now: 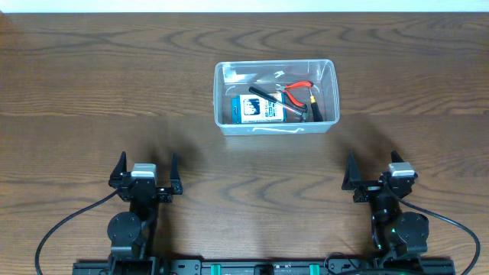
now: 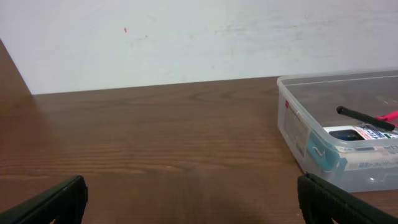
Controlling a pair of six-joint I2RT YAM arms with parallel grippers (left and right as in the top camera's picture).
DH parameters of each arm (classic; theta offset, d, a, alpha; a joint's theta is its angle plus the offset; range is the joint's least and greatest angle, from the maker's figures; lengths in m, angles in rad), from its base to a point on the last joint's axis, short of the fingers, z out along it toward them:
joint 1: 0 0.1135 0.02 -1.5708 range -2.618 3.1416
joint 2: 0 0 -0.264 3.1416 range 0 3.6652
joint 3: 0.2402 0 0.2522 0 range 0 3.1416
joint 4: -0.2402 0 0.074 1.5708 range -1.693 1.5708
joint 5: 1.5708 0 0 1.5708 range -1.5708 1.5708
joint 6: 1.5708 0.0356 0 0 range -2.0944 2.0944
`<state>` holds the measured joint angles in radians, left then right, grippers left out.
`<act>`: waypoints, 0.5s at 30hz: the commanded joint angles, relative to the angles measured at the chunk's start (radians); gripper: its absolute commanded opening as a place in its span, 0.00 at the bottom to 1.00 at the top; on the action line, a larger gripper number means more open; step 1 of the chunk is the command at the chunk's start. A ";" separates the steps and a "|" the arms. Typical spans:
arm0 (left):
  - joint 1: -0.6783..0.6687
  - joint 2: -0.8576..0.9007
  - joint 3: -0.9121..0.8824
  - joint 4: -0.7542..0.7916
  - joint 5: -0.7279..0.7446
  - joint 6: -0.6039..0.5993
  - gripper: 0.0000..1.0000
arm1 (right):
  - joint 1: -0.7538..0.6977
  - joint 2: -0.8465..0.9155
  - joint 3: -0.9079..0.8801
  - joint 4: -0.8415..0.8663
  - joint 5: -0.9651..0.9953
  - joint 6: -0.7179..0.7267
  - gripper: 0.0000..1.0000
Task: Pack container
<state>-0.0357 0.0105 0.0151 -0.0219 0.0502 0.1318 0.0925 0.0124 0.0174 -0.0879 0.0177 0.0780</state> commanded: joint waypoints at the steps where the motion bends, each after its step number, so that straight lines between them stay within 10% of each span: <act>1: -0.004 0.001 -0.011 -0.044 -0.002 0.006 0.98 | -0.007 -0.007 -0.005 -0.001 -0.004 -0.012 0.99; 15: -0.004 0.001 -0.011 -0.044 -0.002 0.006 0.98 | -0.007 -0.007 -0.005 -0.001 -0.004 -0.012 0.99</act>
<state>-0.0357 0.0105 0.0151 -0.0219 0.0502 0.1314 0.0925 0.0124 0.0174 -0.0879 0.0177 0.0780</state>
